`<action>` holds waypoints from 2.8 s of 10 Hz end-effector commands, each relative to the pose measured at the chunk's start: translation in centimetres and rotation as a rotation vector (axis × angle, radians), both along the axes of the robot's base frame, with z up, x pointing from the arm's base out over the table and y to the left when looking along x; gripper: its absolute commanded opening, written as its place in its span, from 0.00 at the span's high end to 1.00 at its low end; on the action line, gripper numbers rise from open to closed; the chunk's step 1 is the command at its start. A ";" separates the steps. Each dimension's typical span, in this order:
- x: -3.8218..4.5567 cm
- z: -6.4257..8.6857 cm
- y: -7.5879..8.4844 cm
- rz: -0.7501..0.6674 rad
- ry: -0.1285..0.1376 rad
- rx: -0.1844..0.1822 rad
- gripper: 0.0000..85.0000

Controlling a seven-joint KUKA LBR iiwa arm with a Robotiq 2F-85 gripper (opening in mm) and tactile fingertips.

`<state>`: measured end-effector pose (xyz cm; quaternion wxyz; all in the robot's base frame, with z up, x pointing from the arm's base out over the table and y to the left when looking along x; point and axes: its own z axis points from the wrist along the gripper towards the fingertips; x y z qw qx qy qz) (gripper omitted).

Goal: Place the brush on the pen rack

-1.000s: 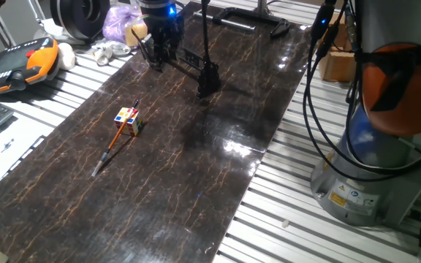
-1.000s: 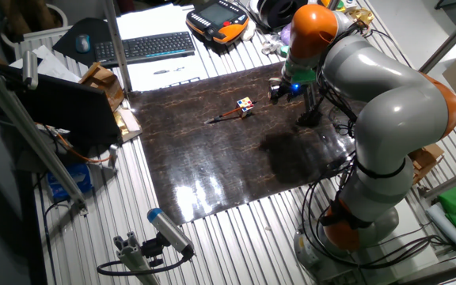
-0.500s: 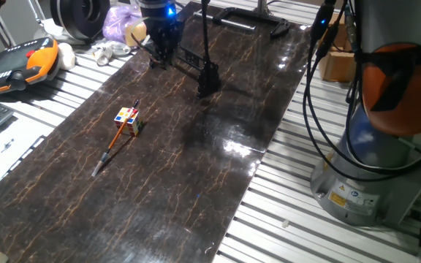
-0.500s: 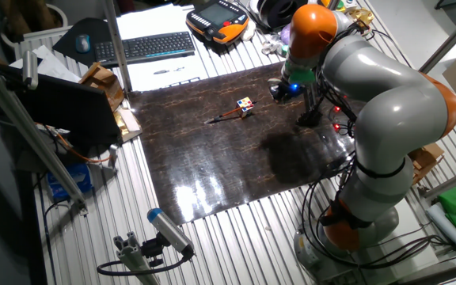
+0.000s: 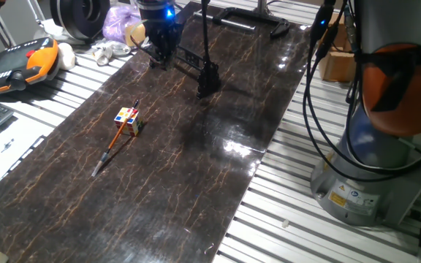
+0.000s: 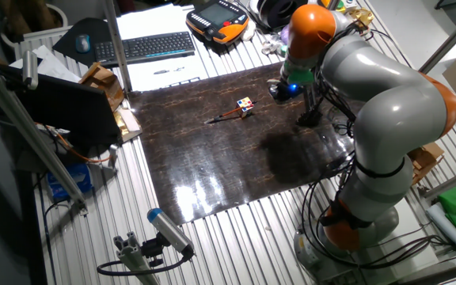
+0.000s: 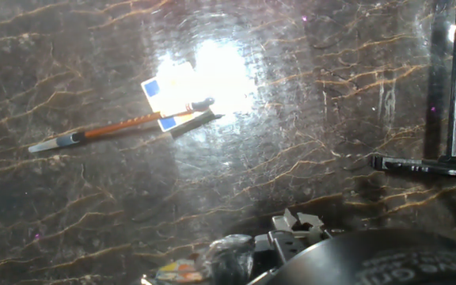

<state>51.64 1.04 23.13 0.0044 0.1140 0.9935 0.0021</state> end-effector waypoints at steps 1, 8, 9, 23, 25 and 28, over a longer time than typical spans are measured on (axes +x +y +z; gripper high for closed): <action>0.21 -0.4 0.5 -0.010 -0.002 0.000 0.99; 2.49 -4.6 4.3 -0.082 -0.008 0.027 0.99; 2.70 -5.2 4.9 -0.102 -0.008 0.029 0.99; 4.87 -9.6 9.1 -0.521 0.038 0.099 0.99; 4.72 -9.4 9.3 -0.538 0.041 0.094 0.99; 4.57 -9.4 9.5 -0.553 0.026 0.042 0.99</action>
